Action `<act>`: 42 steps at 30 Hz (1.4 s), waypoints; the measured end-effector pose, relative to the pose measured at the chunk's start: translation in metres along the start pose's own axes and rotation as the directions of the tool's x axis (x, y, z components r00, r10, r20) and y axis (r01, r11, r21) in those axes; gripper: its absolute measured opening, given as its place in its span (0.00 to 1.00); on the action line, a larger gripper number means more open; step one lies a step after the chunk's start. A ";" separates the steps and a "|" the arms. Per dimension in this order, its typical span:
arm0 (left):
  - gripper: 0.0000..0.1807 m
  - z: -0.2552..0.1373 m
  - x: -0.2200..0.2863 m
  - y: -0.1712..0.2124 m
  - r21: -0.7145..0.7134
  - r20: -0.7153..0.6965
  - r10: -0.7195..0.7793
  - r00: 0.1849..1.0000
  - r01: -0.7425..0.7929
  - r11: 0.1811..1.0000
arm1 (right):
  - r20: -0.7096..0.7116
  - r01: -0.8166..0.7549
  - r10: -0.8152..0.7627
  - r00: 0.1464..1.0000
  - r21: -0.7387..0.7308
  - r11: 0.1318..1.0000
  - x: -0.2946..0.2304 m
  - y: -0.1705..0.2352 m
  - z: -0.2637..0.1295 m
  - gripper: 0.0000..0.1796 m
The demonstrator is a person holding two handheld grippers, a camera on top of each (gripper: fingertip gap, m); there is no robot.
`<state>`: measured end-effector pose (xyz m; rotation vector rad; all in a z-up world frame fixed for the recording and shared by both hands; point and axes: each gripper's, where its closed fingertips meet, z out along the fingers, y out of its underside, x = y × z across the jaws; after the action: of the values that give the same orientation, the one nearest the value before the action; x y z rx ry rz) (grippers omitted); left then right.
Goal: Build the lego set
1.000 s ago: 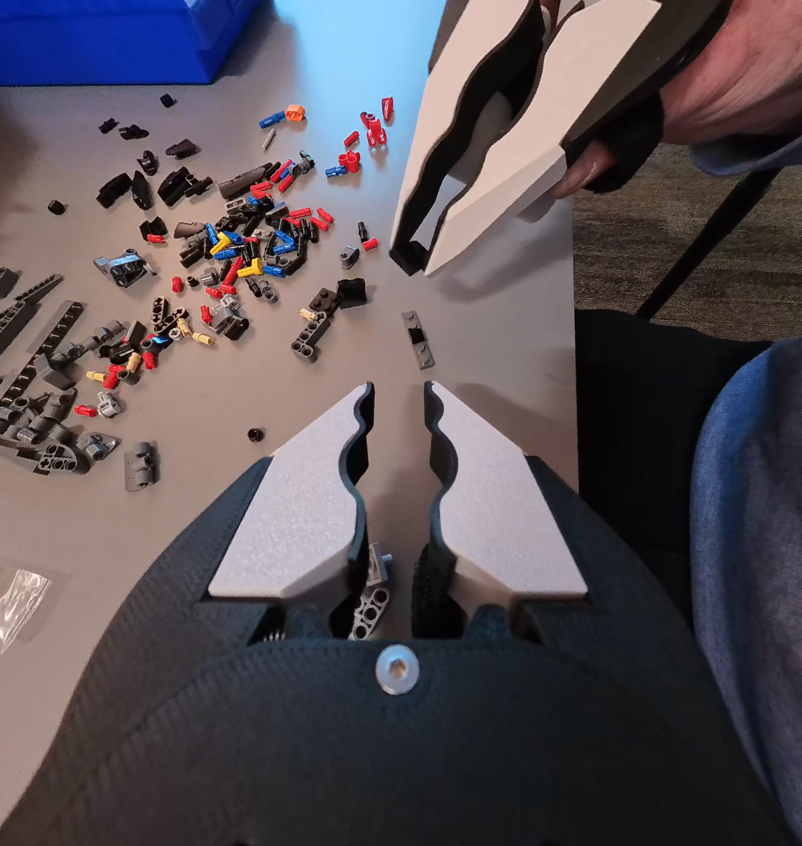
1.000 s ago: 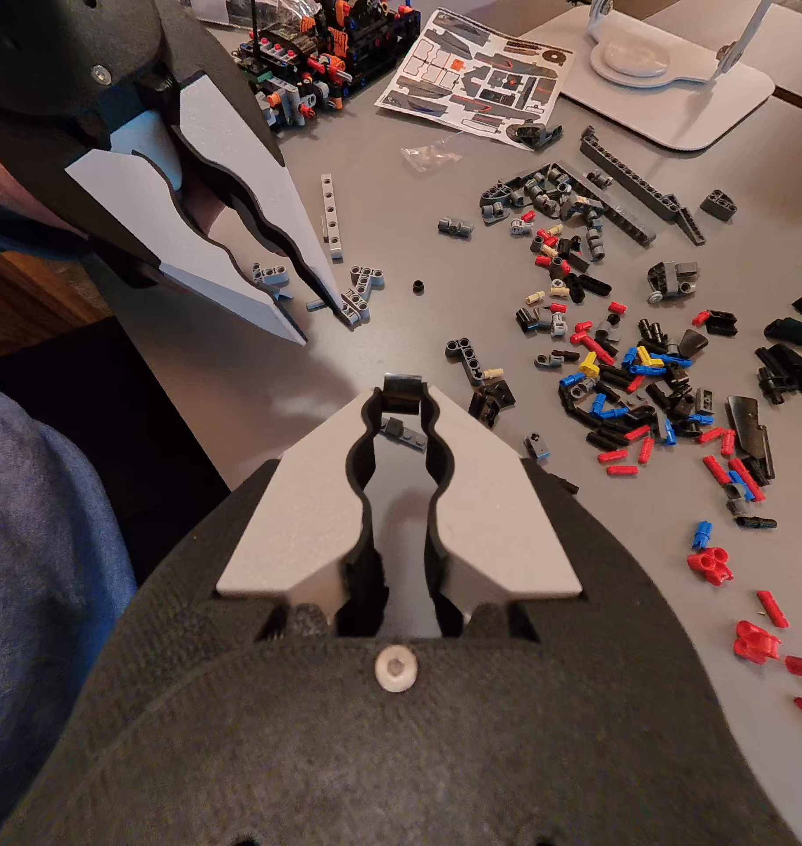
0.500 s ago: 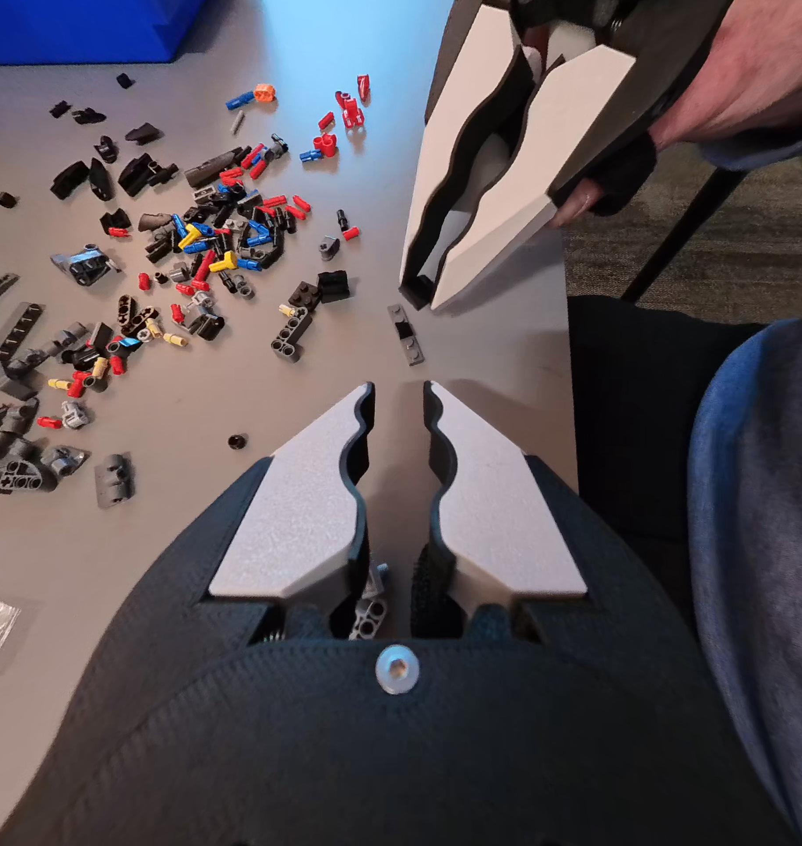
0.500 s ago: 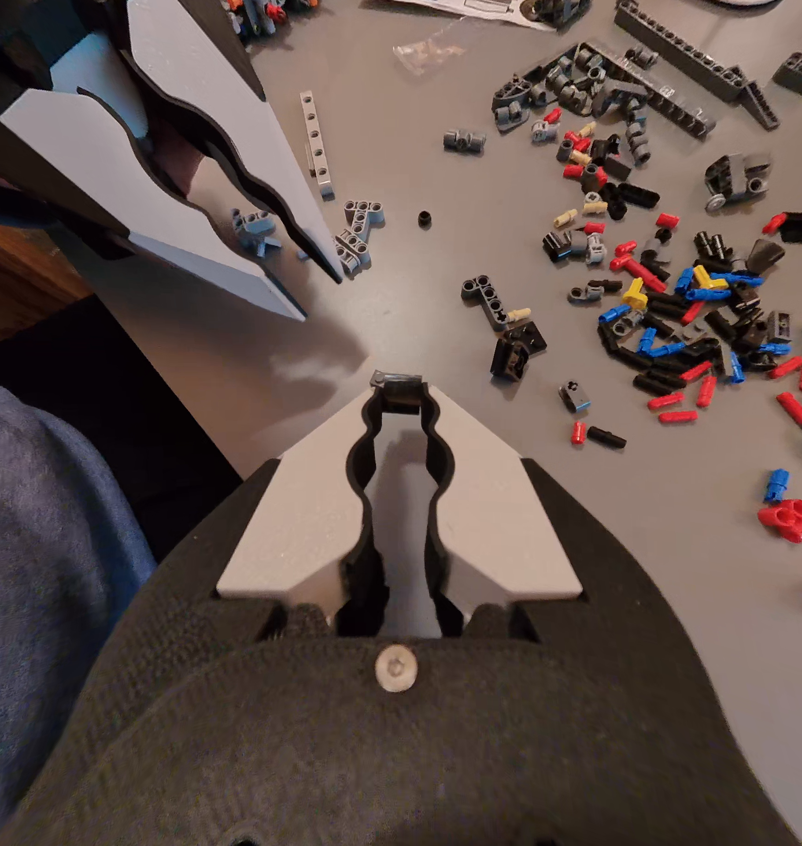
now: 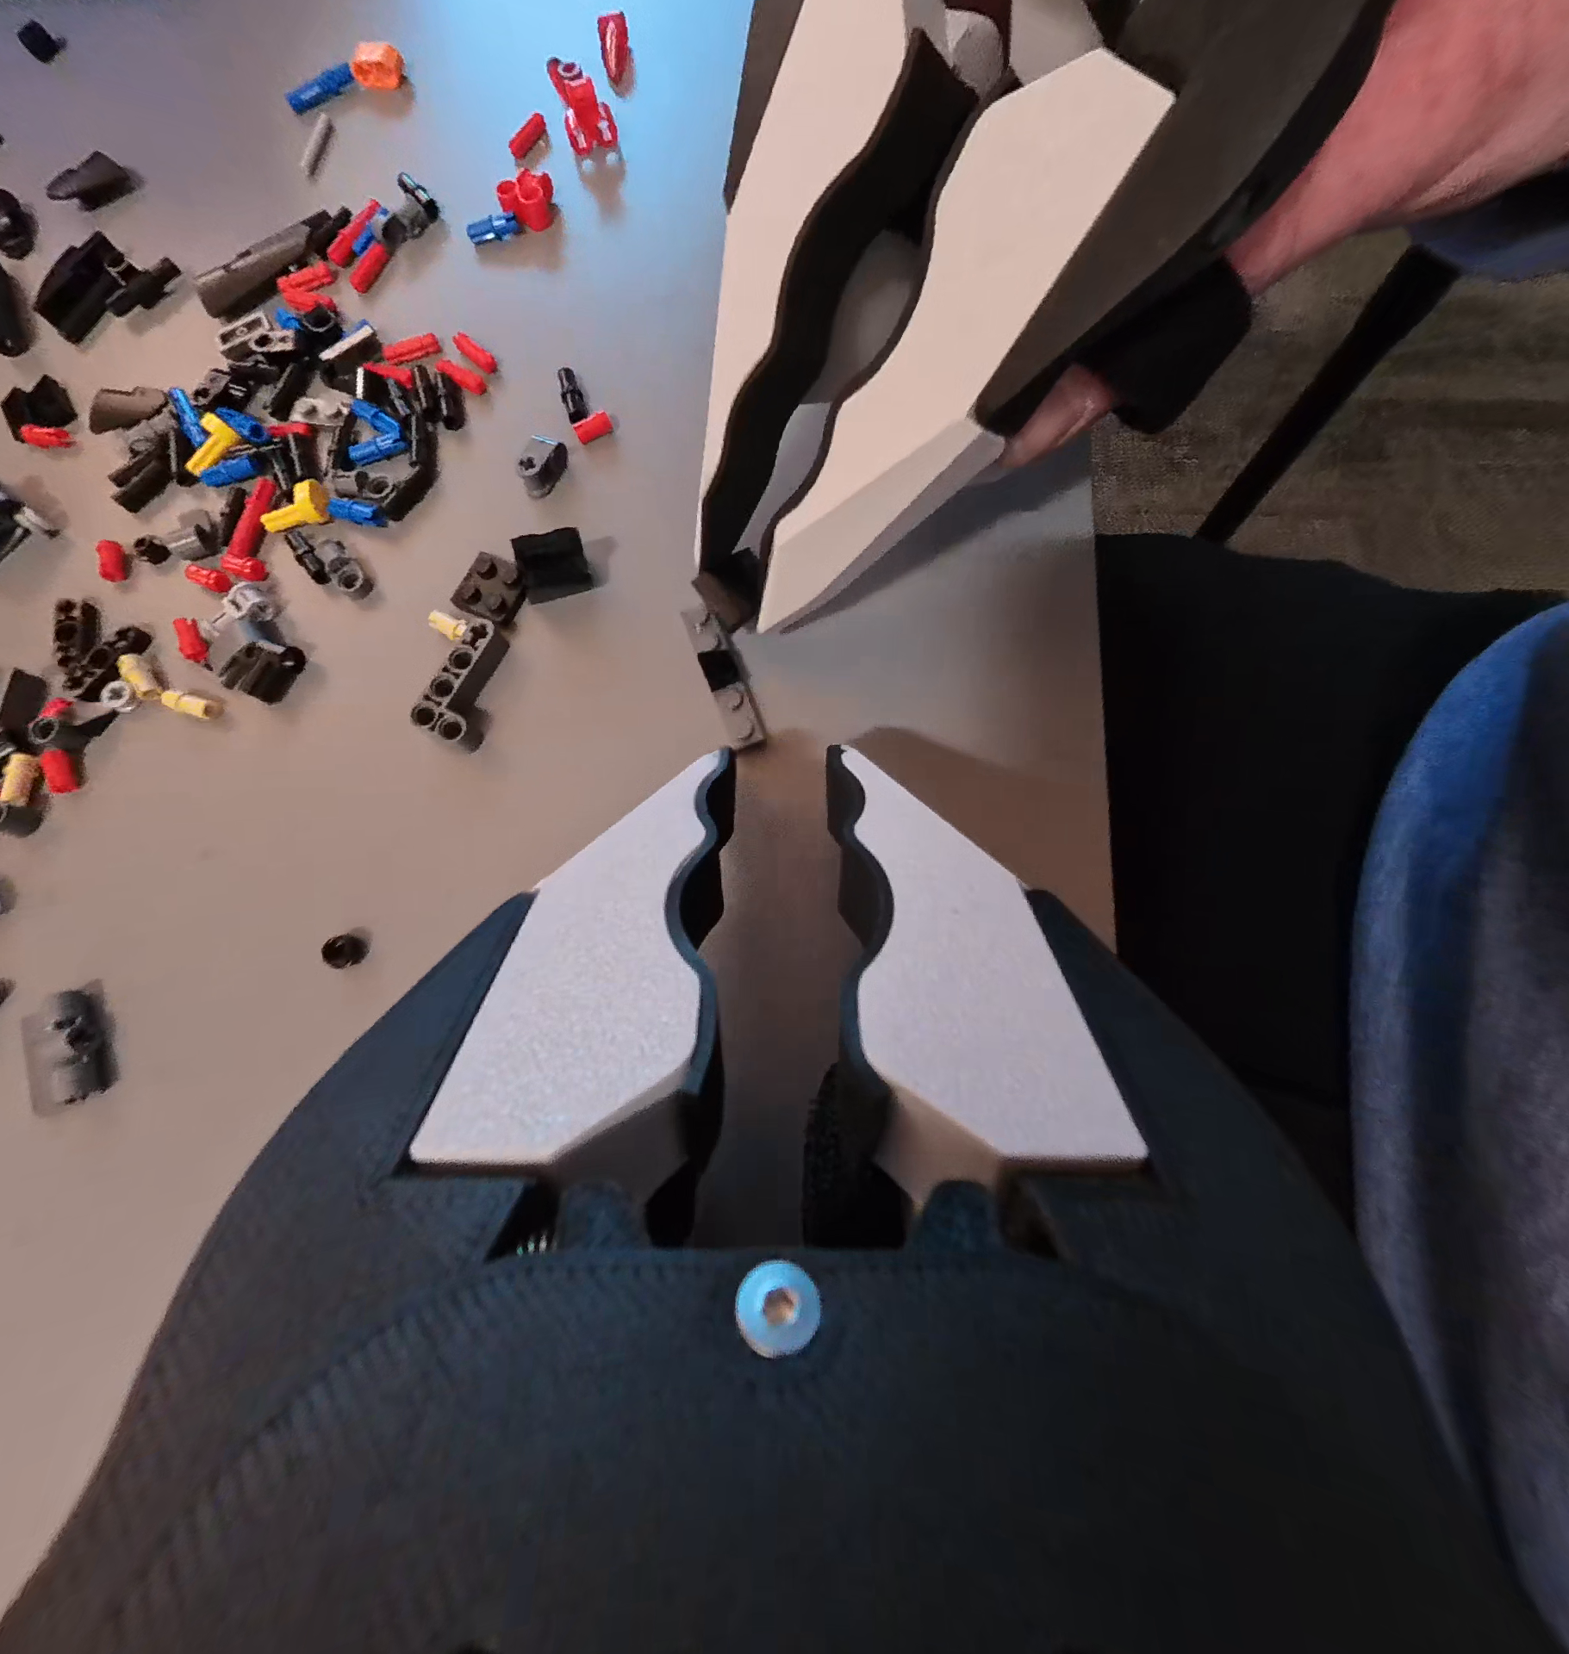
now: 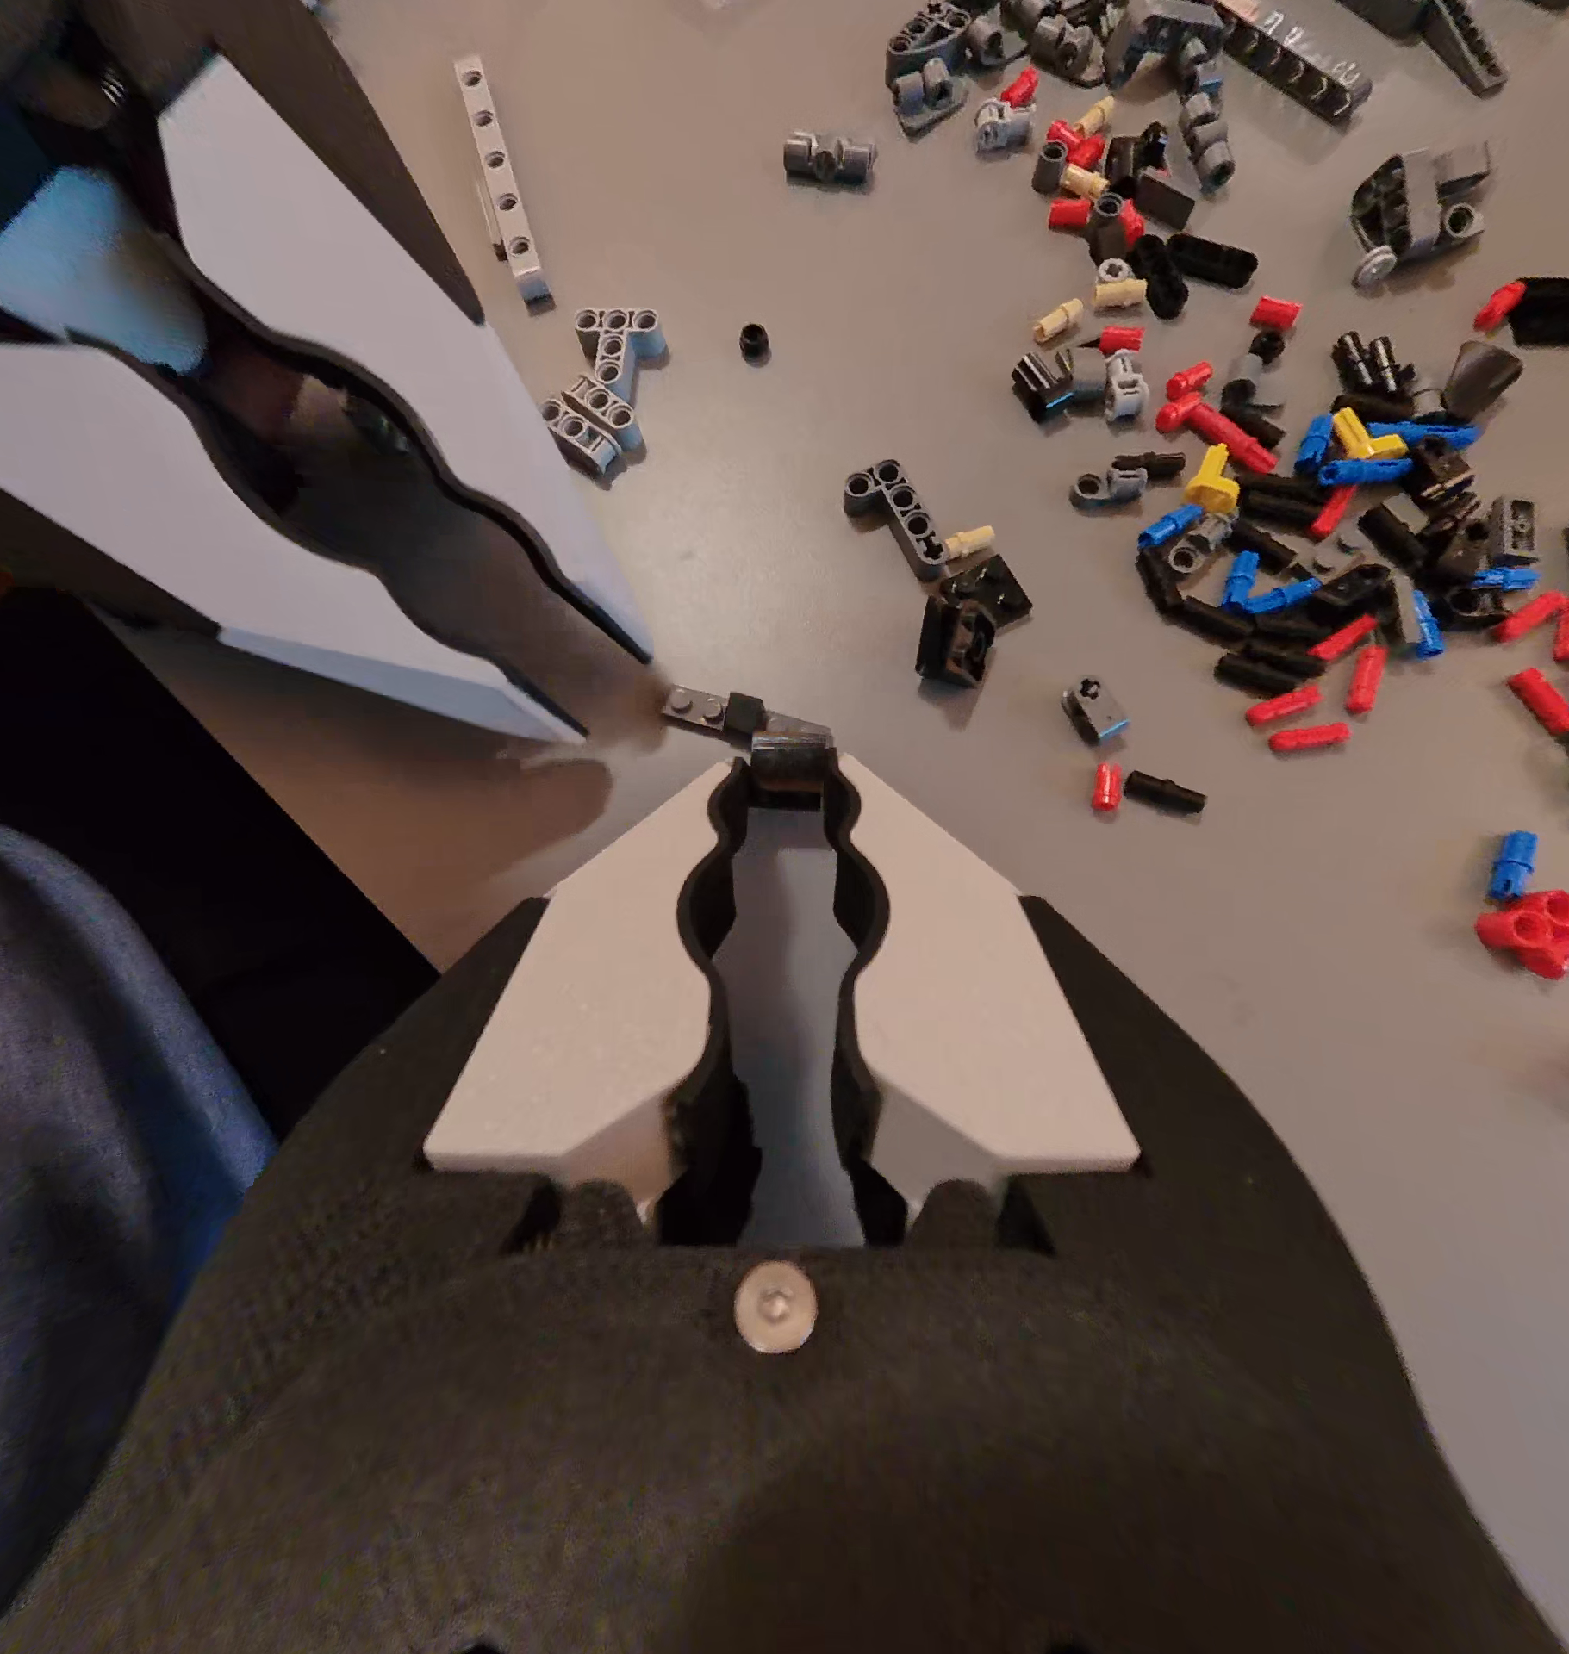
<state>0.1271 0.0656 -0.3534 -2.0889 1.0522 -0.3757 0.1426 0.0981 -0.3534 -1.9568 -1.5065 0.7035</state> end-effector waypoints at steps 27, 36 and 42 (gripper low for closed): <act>0.10 0.012 -0.005 -0.004 -0.036 0.001 0.001 1.000 -0.001 0.999 | 0.034 -0.004 0.003 0.999 0.007 1.000 0.005 0.002 0.003 0.09; 0.08 0.019 -0.006 -0.008 -0.053 0.001 -0.002 1.000 0.002 0.999 | 0.046 0.021 -0.022 0.999 0.013 1.000 0.005 0.000 0.007 0.06; 0.06 0.019 -0.008 -0.007 -0.058 0.005 -0.001 1.000 0.001 0.998 | 0.062 0.061 -0.061 0.996 0.007 0.998 0.005 -0.001 0.008 0.06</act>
<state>0.1364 0.0838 -0.3599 -2.1412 1.0705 -0.3436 0.1374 0.1045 -0.3587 -1.8922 -1.5930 0.7474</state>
